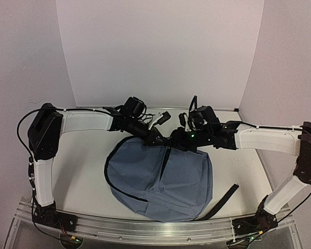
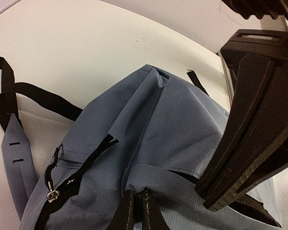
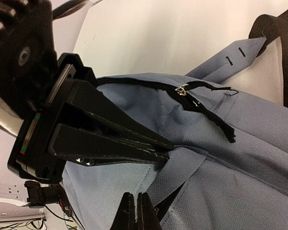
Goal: Pack the student bag
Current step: Zip the student bag at the center of the board.
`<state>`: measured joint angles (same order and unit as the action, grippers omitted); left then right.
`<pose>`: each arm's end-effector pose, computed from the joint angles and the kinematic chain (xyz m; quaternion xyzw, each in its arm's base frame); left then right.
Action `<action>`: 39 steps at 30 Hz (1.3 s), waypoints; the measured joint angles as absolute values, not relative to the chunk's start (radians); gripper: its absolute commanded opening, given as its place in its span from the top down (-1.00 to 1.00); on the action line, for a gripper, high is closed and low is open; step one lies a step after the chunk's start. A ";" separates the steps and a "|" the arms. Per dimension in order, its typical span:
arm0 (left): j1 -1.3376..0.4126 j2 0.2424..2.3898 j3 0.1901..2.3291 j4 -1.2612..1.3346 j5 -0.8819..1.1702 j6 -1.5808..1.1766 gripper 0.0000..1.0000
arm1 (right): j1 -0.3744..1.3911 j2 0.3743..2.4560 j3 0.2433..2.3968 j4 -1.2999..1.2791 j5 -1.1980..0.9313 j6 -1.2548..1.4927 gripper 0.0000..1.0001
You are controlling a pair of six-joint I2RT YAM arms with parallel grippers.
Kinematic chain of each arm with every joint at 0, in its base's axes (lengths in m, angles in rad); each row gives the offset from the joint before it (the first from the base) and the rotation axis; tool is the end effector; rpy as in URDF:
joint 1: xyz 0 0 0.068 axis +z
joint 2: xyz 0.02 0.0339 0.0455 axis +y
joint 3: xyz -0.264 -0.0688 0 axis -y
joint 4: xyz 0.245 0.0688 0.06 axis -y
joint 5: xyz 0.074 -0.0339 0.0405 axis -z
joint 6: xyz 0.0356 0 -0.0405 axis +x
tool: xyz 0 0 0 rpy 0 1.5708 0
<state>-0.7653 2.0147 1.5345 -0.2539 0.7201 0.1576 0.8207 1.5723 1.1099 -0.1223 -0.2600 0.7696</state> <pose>0.3106 -0.3309 0.2244 0.5089 0.7020 -0.4209 0.2665 0.2366 0.2673 0.2621 -0.0837 0.8716 0.4150 0.2471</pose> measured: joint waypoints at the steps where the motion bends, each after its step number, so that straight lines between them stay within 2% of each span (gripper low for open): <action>1: -0.767 2.015 1.534 -0.253 0.713 0.153 1.00 | 0.821 1.572 1.110 -0.122 -0.260 0.769 1.00; 11: -0.784 2.003 1.456 -0.129 0.587 0.025 1.00 | 0.855 1.540 1.062 -0.123 -0.250 0.749 1.00; 21: -0.787 2.002 1.438 -0.096 0.457 -0.061 0.99 | 0.981 1.536 1.046 -0.120 -0.283 0.741 1.00; 35: -0.780 2.002 1.438 -0.103 0.433 -0.136 0.99 | 1.099 1.530 1.000 -0.118 -0.308 0.728 1.00; 36: -0.780 2.002 1.438 -0.103 0.434 -0.138 0.99 | 1.102 1.530 1.000 -0.118 -0.304 0.727 0.98; 37: -0.780 2.002 1.438 -0.104 0.435 -0.140 0.97 | 1.104 1.530 1.000 -0.118 -0.299 0.725 0.84; 38: -0.780 2.002 1.438 -0.104 0.436 -0.143 0.81 | 1.106 1.530 1.000 -0.120 -0.292 0.723 0.63; 39: -0.779 2.002 1.438 -0.103 0.436 -0.149 0.58 | 1.110 1.530 1.003 -0.127 -0.284 0.719 0.43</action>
<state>-0.7792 2.0022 1.4376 -0.1034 0.4364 -0.1491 1.1097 1.5299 1.0033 -0.1265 -0.2836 0.7191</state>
